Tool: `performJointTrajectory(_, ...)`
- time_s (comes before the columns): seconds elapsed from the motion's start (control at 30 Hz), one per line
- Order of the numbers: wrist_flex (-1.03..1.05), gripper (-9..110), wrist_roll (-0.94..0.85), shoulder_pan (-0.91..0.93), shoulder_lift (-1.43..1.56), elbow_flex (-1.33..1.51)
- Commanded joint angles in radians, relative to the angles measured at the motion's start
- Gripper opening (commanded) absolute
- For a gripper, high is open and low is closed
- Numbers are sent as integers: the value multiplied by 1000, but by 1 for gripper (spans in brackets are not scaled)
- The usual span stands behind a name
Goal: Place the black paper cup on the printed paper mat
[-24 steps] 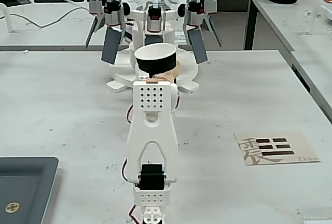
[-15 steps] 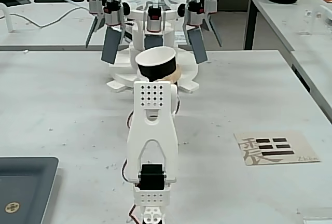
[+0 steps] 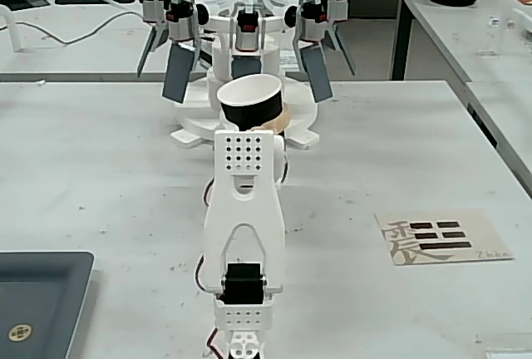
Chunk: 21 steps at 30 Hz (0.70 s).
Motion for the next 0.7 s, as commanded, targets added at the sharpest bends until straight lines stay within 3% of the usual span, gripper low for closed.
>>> performJointTrajectory(0.0, -25, 7, 29, 2, 69, -2)
performJointTrajectory(0.67, -14, 7, 69, 2, 390, 278)
